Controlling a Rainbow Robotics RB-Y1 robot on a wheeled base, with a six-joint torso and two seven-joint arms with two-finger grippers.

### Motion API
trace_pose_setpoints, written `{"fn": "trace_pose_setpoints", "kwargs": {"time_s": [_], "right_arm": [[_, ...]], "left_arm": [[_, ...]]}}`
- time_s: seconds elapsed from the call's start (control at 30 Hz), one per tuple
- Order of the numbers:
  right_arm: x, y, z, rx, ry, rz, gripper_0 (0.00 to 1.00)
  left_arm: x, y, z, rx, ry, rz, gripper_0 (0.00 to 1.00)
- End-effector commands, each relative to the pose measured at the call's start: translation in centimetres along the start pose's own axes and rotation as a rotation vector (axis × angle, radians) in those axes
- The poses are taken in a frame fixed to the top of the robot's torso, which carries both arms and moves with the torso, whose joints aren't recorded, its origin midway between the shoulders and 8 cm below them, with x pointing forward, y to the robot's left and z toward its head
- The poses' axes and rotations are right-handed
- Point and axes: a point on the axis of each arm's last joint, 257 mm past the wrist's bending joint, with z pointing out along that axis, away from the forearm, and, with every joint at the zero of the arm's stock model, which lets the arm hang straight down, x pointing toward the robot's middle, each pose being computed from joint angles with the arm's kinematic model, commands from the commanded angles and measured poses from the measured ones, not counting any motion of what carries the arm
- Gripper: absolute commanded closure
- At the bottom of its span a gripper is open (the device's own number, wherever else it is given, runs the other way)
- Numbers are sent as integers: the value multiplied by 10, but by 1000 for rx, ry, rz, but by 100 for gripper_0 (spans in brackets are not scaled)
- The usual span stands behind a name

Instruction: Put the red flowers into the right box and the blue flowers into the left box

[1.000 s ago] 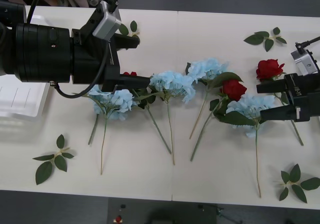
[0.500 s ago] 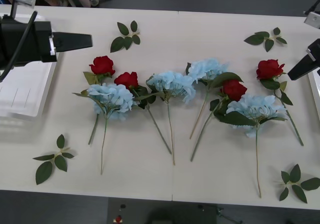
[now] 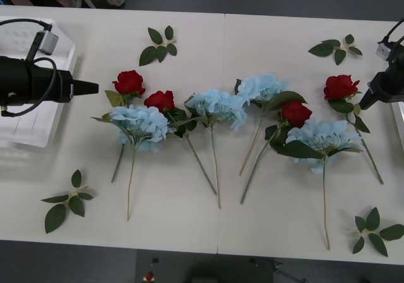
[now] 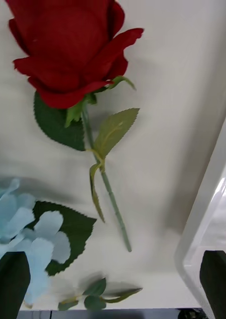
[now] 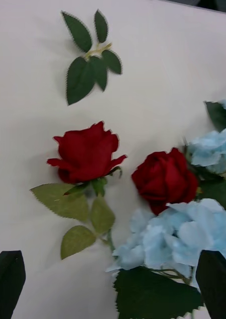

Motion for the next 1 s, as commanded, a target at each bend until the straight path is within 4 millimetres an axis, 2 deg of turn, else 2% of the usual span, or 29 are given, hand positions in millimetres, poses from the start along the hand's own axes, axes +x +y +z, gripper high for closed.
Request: {"fn": "trace_pose_setpoints", "kwargs": {"time_s": [0.03,0.17,0.37,0.5,0.67,0.83,0.97,1.0], "right_arm": [[-30,5,-4,40,-65,-65,0],[-40,15,13,45,-90,-80,0],[-46,23,39,63,-104,-94,0],[-49,27,57,85,-111,-103,0],[-56,23,66,109,-132,-92,0],[-61,16,76,112,-166,-66,0],[-62,16,88,112,-182,-51,0],[-62,16,90,113,-183,-48,0]], "left_arm": [[-21,13,15,-60,-7,62,0],[-17,25,38,-111,20,107,0],[-13,31,73,-169,95,206,0],[-4,22,97,-171,141,236,0],[8,9,123,-158,173,236,0],[21,7,141,-174,219,246,0],[23,13,146,-206,255,274,0],[24,14,146,-211,263,281,3]]}}
